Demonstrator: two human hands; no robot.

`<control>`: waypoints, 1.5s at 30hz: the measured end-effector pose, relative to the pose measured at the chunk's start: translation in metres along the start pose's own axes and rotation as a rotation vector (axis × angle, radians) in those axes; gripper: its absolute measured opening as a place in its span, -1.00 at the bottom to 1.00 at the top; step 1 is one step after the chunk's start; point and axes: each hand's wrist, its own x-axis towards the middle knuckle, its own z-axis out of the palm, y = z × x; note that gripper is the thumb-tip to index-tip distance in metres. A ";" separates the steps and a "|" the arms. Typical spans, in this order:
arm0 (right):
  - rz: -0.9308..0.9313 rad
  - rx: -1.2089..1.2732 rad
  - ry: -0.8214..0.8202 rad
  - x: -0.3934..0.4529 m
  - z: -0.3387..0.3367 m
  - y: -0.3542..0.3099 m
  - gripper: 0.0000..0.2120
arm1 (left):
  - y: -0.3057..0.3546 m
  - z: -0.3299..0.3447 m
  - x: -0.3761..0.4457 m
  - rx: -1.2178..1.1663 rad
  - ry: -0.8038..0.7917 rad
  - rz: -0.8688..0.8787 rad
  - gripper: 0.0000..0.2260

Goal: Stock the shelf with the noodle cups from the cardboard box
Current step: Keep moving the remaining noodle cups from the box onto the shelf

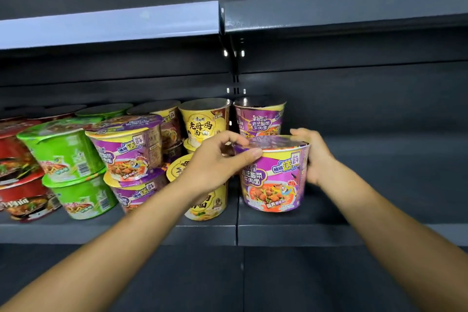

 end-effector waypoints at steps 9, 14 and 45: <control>0.008 -0.073 0.107 0.041 -0.001 0.017 -0.87 | -0.020 0.003 0.009 0.414 0.065 -0.067 -0.58; 0.056 -0.028 0.073 0.057 -0.003 0.019 -0.82 | -0.018 0.011 0.014 0.782 0.047 -0.090 -0.43; 0.136 -0.050 -0.051 0.078 -0.014 0.040 -0.69 | -0.041 0.012 0.016 1.183 -0.038 0.101 -0.14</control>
